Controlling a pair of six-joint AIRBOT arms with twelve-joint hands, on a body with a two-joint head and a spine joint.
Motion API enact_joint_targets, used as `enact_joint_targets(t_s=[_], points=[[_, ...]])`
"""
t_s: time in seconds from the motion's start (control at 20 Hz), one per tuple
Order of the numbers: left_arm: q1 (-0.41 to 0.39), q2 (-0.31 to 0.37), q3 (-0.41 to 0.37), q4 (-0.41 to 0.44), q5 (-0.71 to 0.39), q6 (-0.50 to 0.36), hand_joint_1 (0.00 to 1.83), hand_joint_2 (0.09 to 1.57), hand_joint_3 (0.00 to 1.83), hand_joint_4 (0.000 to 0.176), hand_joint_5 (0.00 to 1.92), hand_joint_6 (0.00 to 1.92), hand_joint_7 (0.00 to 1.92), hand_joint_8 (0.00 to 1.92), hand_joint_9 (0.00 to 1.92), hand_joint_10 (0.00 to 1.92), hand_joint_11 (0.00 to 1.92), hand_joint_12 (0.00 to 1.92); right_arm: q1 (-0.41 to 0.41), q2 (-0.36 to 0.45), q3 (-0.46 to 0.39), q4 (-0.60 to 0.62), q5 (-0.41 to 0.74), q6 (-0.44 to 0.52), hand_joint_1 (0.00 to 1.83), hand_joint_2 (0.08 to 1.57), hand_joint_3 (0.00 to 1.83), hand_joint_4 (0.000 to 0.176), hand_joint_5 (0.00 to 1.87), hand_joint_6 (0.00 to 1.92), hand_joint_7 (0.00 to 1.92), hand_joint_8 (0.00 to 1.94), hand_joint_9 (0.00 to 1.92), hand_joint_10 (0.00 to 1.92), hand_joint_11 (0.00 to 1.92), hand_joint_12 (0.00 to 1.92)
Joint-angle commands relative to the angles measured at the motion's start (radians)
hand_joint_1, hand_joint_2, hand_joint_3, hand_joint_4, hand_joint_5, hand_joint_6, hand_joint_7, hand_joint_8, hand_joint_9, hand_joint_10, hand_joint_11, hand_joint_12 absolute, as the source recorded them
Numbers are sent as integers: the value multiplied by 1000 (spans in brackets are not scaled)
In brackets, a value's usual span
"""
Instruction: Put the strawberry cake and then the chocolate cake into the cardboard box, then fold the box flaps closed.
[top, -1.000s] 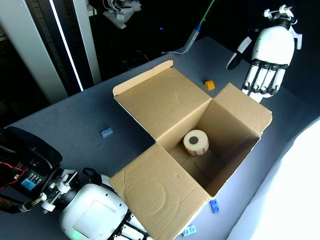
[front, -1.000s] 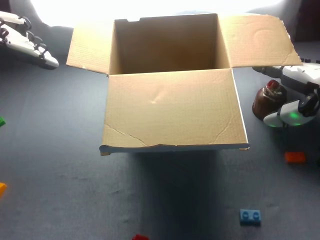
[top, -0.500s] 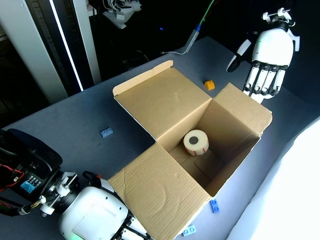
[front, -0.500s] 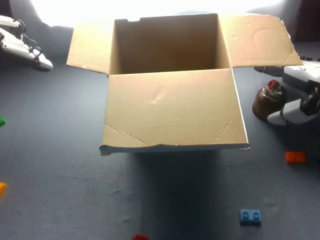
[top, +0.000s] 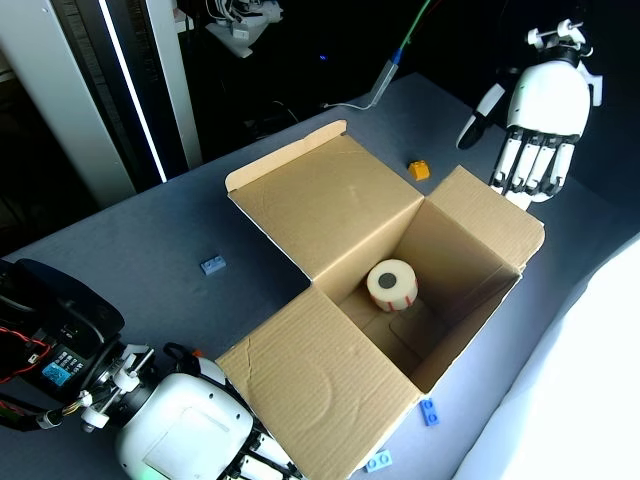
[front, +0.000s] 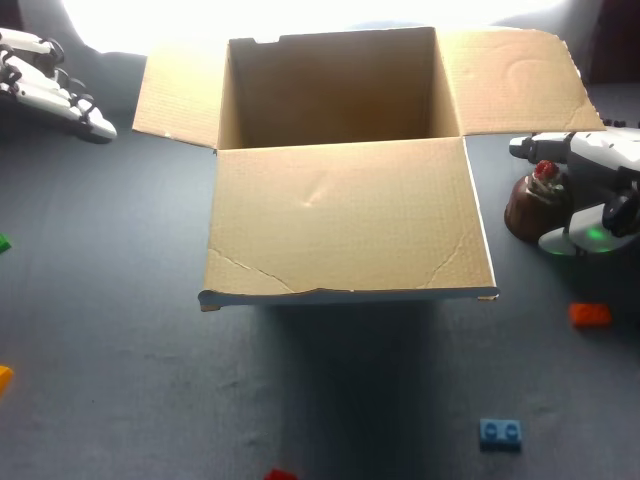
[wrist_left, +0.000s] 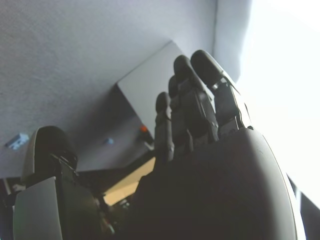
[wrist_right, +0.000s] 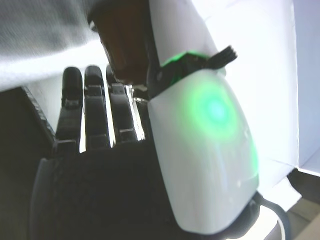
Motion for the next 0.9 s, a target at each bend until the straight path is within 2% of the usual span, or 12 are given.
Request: enact_joint_targets(t_s=[0.0, 0.25, 0.35, 0.4, 0.45, 0.5, 0.55, 0.6, 0.65, 0.7, 0.75, 0.85], points=[[-1, 4, 11, -82, 6, 12, 585, 994, 1, 37, 226, 0, 305, 0, 435, 8, 0, 1345, 5, 13, 6, -15, 89, -1, 1213, 1024, 3, 0, 300, 22, 398, 16, 380, 32, 0, 809], [1, -2, 18, -91, 4, 15, 578, 1004, 5, 31, 222, 0, 303, 1, 435, 7, 0, 1350, 5, 13, 6, -18, 93, -2, 1217, 1034, 2, 0, 398, 38, 474, 18, 468, 40, 0, 925], [5, -2, 18, -91, 3, 17, 576, 1005, 4, 29, 213, 3, 306, 2, 435, 7, 0, 1347, 6, 13, 6, -20, 95, -2, 1198, 1043, 4, 0, 469, 57, 558, 39, 555, 77, 0, 1131], [8, -2, 18, -91, 3, 20, 580, 997, 0, 32, 218, 4, 306, 2, 435, 6, 0, 1342, 6, 13, 6, -21, 95, -2, 1236, 1042, 1, 0, 531, 317, 633, 257, 495, 708, 113, 1345], [10, -2, 17, -91, 3, 20, 572, 1002, 2, 33, 224, 6, 304, 0, 437, 7, 0, 1339, 6, 14, 6, -21, 95, -2, 1229, 1052, 1, 0, 646, 425, 683, 406, 451, 985, 178, 1469], [13, -2, 16, -96, 3, 21, 581, 1004, 3, 34, 221, 4, 304, 0, 441, 8, 0, 1338, 6, 14, 6, -21, 95, -2, 1227, 1064, 2, 0, 661, 516, 646, 599, 420, 1125, 203, 1573], [16, -2, 15, -104, 3, 23, 578, 1006, 3, 35, 226, 6, 307, 2, 441, 8, 0, 1337, 6, 14, 6, -21, 95, -2, 1142, 1171, 0, 0, 772, 1096, 605, 775, 401, 1250, 238, 1665], [18, -2, 15, -106, 3, 23, 578, 1006, 3, 35, 226, 6, 307, 2, 441, 8, 0, 1337, 6, 14, 6, -22, 95, -2, 1142, 1171, 0, 0, 772, 1096, 605, 775, 401, 1250, 238, 1665], [18, -2, 14, -107, 3, 24, 577, 1007, 3, 33, 232, 9, 303, 0, 441, 8, 0, 1337, 6, 14, 6, -22, 95, -2, 1143, 1232, 0, 0, 742, 1276, 704, 1301, 405, 1371, 277, 1797], [19, -2, 14, -107, 2, 24, 585, 1010, 5, 28, 241, 12, 297, 0, 435, 5, 0, 1336, 6, 15, 6, -23, 95, -2, 1136, 1256, 4, 3, 709, 1331, 710, 1454, 395, 1412, 261, 1858], [20, -2, 14, -107, 2, 24, 569, 1012, 5, 26, 228, 5, 297, 0, 434, 4, 0, 1338, 6, 16, 6, -24, 95, -2, 1142, 1261, 3, 0, 681, 1340, 735, 1486, 402, 1429, 253, 1870], [24, -2, 14, -112, 0, 24, 570, 1008, 2, 34, 235, 8, 305, 4, 446, 9, 0, 1340, 6, 18, 6, -26, 95, -2, 1141, 1253, 0, 12, 690, 1377, 765, 1392, 462, 1324, 269, 1762]])
